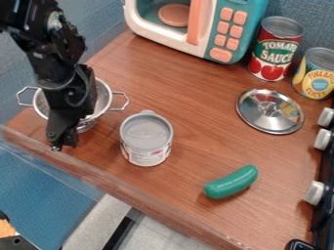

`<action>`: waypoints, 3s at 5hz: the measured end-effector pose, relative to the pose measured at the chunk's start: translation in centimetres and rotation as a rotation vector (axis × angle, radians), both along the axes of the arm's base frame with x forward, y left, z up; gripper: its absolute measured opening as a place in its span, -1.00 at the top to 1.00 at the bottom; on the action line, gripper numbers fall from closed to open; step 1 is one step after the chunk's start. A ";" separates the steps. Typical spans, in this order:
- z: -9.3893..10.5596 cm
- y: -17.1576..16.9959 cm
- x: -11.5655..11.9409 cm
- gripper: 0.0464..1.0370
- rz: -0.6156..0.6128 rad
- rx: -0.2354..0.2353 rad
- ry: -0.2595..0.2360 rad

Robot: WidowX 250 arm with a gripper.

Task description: Move silver colander from left bottom side to the left of silver lid

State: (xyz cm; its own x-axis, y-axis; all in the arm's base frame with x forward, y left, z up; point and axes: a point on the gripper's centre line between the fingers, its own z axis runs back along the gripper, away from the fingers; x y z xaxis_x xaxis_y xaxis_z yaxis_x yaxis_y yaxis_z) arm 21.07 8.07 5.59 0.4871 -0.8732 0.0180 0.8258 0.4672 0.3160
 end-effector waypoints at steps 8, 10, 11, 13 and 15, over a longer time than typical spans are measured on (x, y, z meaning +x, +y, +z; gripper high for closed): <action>7.0 -3.1 8.7 0.94 -0.088 -0.185 -0.281; 5.3 -6.6 11.6 0.94 -0.191 -0.150 -0.257; 4.0 -8.2 12.8 0.94 -0.227 -0.114 -0.274; 2.0 -9.1 15.6 0.94 -0.250 -0.043 -0.286; 1.2 -9.0 16.1 0.53 -0.255 0.021 -0.256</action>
State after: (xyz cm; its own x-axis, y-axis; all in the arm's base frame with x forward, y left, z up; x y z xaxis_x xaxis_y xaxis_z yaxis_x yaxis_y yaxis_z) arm 37.19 -0.93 6.81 0.2361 -0.9674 0.0916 0.8078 0.2478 0.5348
